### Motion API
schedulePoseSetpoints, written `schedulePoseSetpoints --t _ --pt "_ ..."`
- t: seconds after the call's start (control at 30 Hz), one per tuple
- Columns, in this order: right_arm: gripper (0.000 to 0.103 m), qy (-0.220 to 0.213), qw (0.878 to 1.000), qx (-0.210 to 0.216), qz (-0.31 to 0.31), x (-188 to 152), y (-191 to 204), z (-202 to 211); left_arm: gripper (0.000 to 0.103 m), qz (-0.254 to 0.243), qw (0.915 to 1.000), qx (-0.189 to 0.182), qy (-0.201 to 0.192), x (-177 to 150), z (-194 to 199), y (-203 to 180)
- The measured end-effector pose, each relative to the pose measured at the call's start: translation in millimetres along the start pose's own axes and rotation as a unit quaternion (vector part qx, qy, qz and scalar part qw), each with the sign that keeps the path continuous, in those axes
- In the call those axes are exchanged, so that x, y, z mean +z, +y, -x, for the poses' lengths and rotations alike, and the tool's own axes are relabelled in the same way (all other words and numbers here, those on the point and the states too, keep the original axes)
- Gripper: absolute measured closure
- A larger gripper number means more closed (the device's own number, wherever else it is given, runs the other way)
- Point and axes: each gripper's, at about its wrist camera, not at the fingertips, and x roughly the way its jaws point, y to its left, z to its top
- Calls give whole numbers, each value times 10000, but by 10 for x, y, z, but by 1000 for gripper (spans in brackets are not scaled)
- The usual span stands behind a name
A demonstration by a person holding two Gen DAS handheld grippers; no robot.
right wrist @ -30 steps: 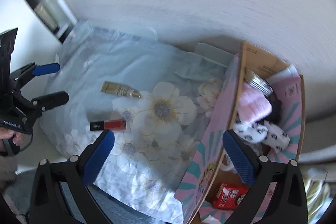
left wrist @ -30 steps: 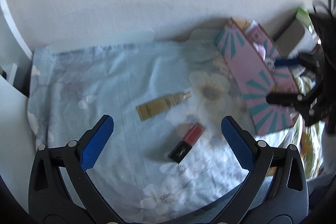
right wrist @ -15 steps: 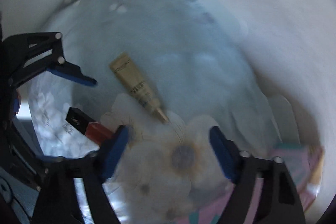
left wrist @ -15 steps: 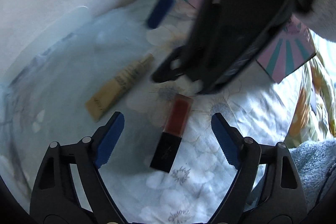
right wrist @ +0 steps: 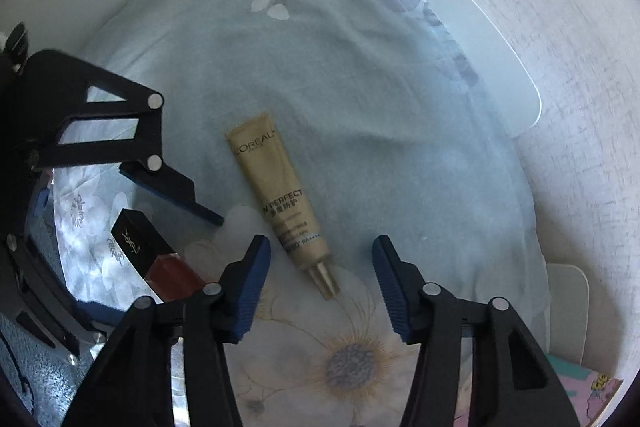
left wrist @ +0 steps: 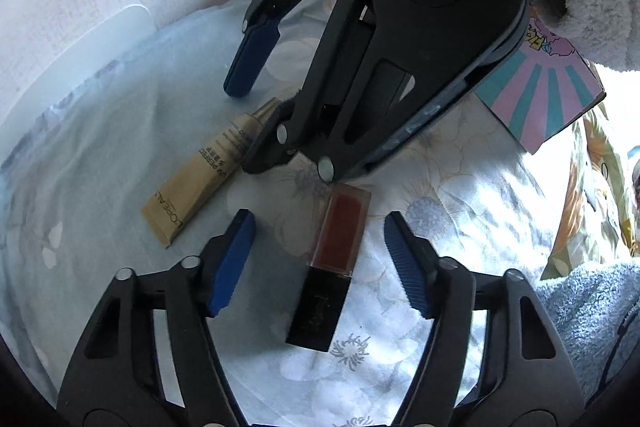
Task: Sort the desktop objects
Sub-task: 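Lower left tool onto the red lipstick while right tool lowers onto the gold tube, then grasp the red lipstick with left tool while right tool grasps gold L'Oreal tube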
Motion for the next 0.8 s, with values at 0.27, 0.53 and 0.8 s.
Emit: schedulePoseSetpoints --t 0.27,0.53,0.8 --pt "82 -140 9998 139 9 19 -14 31 83 -44 9998 -191 94 -13 46 18" --pt "83 -254 9982 382 -374 46 -21 135 85 145 9996 -212 104 -36 280 151" --pt "84 -440 9947 344 -859 123 -116 463 85 548 9983 -148 -95 40 634 285"
